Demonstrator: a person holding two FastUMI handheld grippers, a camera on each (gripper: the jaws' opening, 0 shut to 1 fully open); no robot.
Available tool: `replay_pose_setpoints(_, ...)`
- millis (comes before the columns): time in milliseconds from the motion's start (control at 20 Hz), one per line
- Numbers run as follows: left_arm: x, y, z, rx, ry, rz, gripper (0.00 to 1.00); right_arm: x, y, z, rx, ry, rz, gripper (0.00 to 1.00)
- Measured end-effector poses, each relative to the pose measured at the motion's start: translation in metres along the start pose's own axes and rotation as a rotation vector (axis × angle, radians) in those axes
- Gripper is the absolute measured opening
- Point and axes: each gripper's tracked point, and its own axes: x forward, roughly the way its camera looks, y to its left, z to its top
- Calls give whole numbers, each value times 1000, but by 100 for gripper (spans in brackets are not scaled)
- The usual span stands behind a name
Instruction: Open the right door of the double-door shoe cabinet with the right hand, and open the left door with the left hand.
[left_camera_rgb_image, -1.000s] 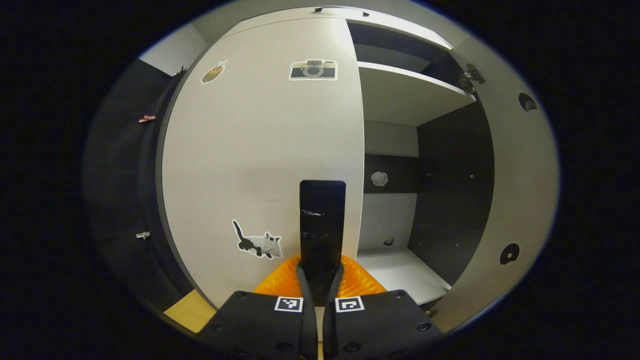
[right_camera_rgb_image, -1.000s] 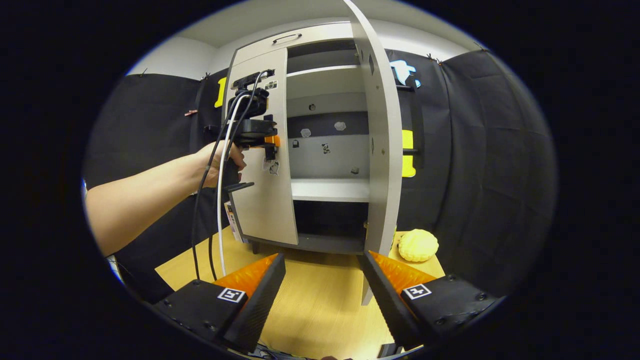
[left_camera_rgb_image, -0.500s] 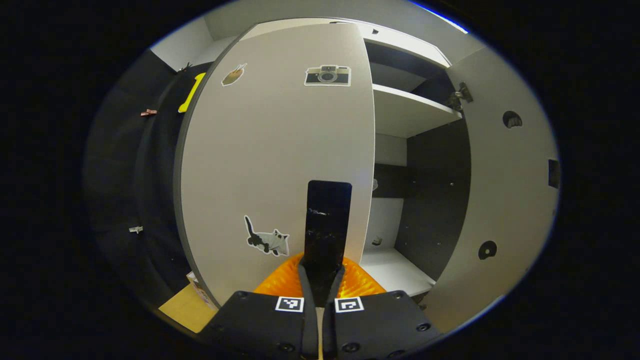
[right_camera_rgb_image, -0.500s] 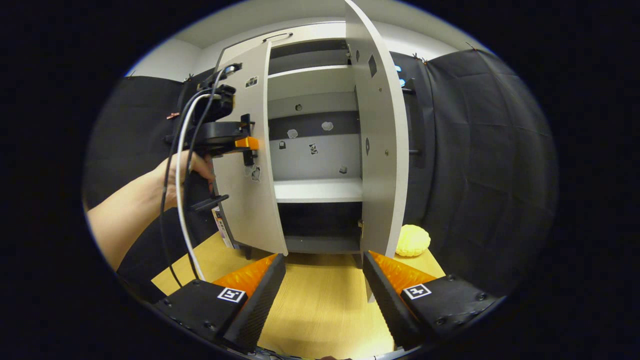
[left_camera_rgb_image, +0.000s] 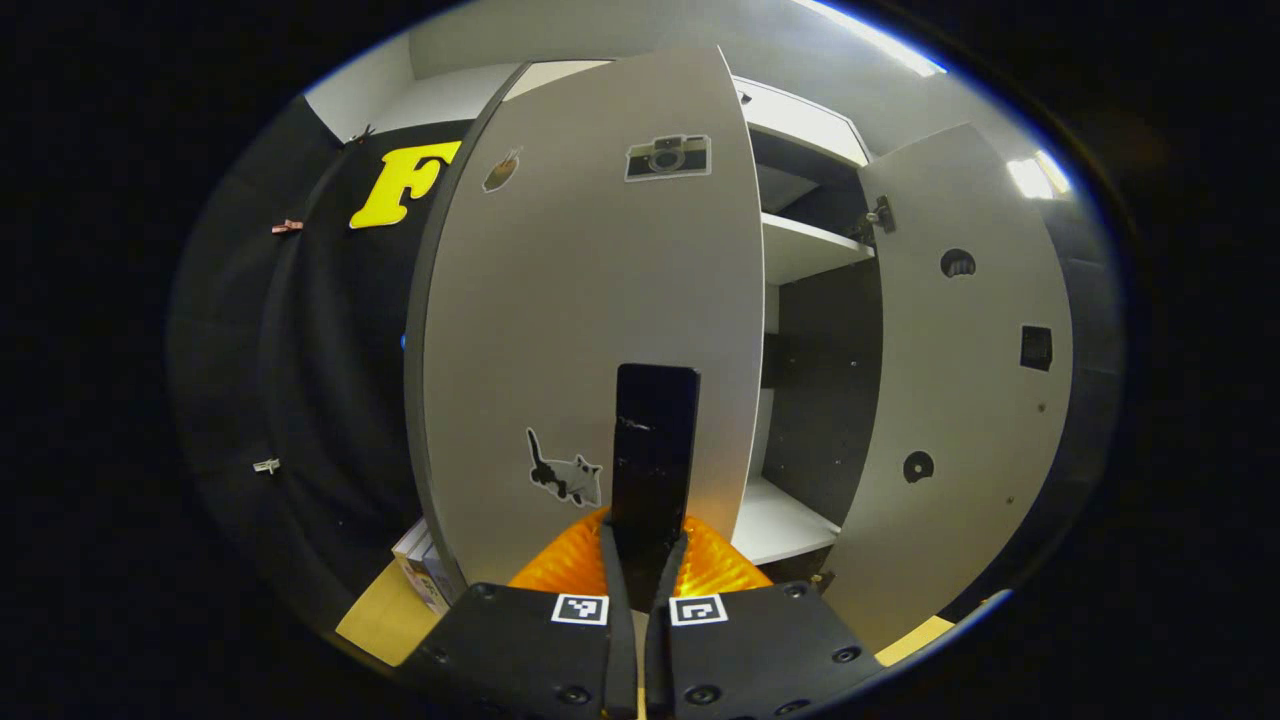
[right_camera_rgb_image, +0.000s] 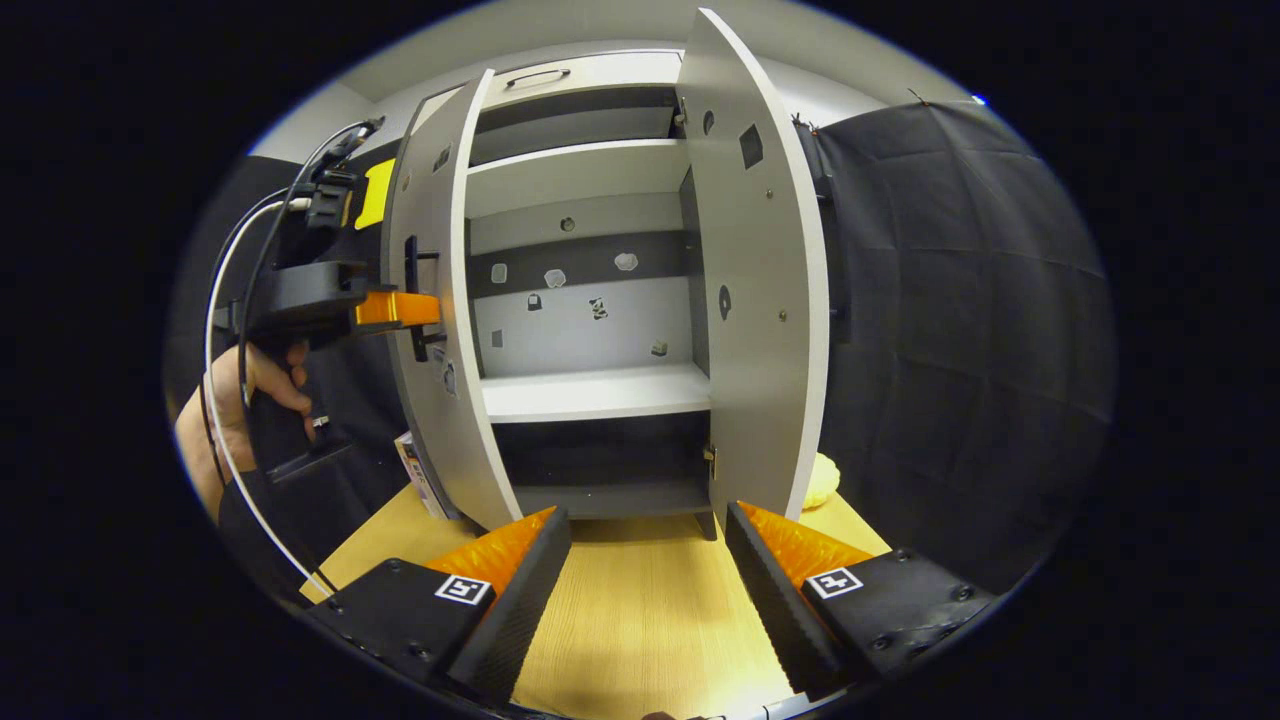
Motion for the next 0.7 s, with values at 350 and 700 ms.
replay_pose_setpoints(350, -34, 21, -1, 1, -23, -42, 8, -13, 6, -12, 5, -10, -79, 98)
replay_pose_setpoints(700, -69, 54, -2, -26, -42, -15, 8, -27, 10, -28, 17, 16, -122, 98)
